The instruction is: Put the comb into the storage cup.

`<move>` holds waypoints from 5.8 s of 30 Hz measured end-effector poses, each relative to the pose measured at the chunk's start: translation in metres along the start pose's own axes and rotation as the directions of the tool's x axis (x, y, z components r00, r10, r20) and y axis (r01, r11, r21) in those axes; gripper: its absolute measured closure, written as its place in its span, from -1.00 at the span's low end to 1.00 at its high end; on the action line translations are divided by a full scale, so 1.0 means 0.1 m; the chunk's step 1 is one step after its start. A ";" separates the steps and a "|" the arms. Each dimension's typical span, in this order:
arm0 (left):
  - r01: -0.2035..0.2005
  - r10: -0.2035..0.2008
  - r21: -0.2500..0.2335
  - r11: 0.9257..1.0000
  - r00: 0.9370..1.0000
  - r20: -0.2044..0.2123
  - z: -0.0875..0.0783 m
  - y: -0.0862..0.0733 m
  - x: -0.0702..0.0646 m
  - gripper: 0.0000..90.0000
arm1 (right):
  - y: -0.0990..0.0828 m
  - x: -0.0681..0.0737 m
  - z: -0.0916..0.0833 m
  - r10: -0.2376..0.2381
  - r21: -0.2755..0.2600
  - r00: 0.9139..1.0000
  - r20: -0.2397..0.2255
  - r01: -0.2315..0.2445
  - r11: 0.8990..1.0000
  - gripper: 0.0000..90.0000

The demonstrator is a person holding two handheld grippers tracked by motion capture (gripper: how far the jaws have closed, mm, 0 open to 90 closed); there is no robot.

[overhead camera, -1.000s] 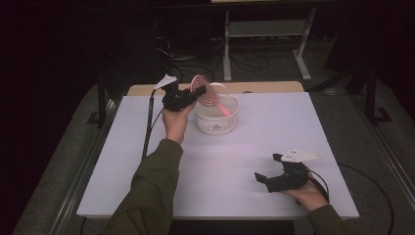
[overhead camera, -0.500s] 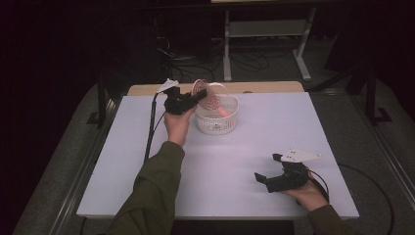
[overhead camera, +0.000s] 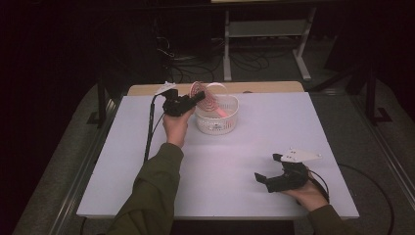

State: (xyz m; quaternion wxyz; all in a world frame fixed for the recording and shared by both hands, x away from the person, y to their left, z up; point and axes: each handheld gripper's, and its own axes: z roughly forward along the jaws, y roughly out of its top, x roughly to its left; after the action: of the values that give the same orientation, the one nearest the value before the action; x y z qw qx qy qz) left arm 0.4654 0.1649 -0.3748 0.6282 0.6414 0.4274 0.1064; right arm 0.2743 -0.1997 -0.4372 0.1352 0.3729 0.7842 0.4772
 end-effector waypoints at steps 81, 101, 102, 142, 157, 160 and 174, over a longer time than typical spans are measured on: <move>-0.367 0.372 0.291 0.883 0.927 0.041 -0.54 -0.08 0.03 -1.00 | 0.00 0.00 0.01 -0.004 0.001 1.000 0.014 0.004 1.000 -1.00; -0.425 0.417 0.309 0.851 0.904 0.093 -0.86 -0.17 -0.18 -1.00 | 0.00 0.00 -0.01 -0.005 0.003 1.000 0.019 0.005 1.000 -0.99; -0.428 0.420 0.308 0.850 0.903 0.096 -0.88 -0.18 -0.19 -1.00 | 0.00 0.00 -0.01 -0.003 0.002 1.000 0.019 0.003 1.000 -0.99; -0.401 0.375 0.319 0.858 0.916 0.142 -1.45 -0.75 -0.24 -0.99 | 0.01 0.01 0.00 -0.013 0.006 1.000 0.019 0.013 1.000 -0.99; -0.389 0.364 0.342 0.856 0.921 0.137 -1.76 -0.95 -0.22 -0.99 | 0.02 0.01 -0.01 -0.015 0.004 1.000 0.021 0.015 1.000 -0.99; -0.382 0.359 0.348 0.856 0.924 0.131 -1.80 -0.99 -0.19 -0.99 | 0.02 0.01 -0.01 -0.019 0.003 1.000 0.019 0.019 1.000 -0.99; -0.389 0.378 0.412 0.824 0.919 0.112 -1.82 -1.07 -0.14 -0.99 | 0.02 0.01 0.00 -0.025 0.008 0.999 0.021 0.025 1.000 -0.99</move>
State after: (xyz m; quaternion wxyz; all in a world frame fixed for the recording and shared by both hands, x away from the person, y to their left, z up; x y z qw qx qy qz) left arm 0.2892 0.2688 -0.4310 0.4437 0.8369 0.2947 0.1262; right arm 0.2744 -0.1984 -0.4352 0.1482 0.3688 0.7890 0.4685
